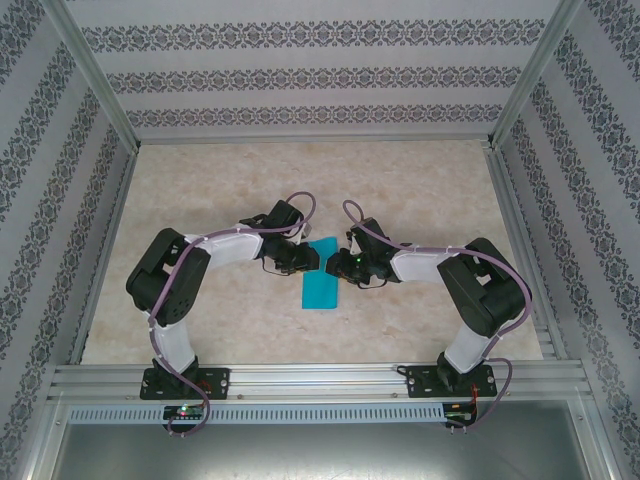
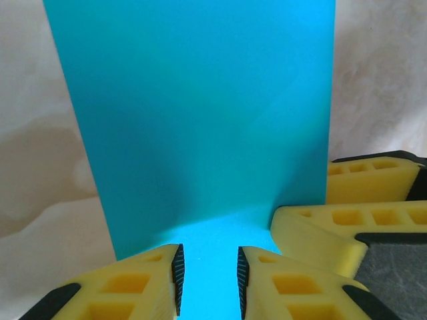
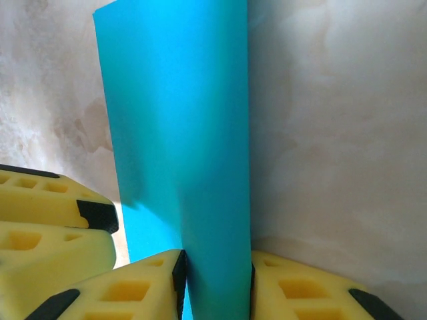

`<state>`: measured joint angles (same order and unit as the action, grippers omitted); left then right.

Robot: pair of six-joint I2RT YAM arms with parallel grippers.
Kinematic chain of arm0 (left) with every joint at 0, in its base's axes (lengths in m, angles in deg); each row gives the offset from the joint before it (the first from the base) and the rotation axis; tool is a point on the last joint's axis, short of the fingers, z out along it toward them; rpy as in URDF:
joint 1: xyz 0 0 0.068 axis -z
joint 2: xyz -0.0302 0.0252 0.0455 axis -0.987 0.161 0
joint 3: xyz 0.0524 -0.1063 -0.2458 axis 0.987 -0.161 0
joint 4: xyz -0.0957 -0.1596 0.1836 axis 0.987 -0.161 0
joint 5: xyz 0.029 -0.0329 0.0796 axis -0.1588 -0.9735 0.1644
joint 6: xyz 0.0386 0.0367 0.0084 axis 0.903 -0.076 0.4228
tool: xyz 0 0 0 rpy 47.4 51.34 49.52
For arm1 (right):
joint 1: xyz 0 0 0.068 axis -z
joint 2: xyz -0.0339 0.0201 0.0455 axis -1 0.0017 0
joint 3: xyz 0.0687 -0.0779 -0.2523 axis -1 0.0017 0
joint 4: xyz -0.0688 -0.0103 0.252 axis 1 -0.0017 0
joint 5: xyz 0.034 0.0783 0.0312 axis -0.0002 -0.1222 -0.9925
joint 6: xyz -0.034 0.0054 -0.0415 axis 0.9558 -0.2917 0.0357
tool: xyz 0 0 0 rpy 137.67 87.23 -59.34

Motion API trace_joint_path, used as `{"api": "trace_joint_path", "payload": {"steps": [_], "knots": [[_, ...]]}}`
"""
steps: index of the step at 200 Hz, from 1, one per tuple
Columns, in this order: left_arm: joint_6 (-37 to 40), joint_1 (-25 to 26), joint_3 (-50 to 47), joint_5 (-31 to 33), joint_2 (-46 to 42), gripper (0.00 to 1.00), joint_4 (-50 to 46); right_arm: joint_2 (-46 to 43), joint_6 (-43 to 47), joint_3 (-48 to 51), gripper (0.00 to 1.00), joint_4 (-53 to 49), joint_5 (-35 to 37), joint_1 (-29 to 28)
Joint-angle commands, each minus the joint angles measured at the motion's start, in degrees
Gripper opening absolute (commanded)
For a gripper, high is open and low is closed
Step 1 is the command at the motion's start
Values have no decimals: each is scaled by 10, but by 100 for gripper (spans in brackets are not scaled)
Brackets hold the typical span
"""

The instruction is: Fold a paper plane with a square sheet of paper (pick it up from the middle)

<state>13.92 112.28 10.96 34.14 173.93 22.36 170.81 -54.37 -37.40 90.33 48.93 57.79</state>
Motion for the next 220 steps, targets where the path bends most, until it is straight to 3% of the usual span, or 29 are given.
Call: {"api": "trace_joint_path", "payload": {"steps": [1, 161, 220], "knots": [[-3, 6, 13, -11, 5, 31, 13, 23, 17, 0, 31, -36, 39, 2], [10, 6, 3, -6, 15, 30, 4, 32, 29, -19, 32, -61, 51, -5], [25, 6, -6, 7, 35, 23, -11, 29, 30, -21, 32, -62, 53, -7]]}}
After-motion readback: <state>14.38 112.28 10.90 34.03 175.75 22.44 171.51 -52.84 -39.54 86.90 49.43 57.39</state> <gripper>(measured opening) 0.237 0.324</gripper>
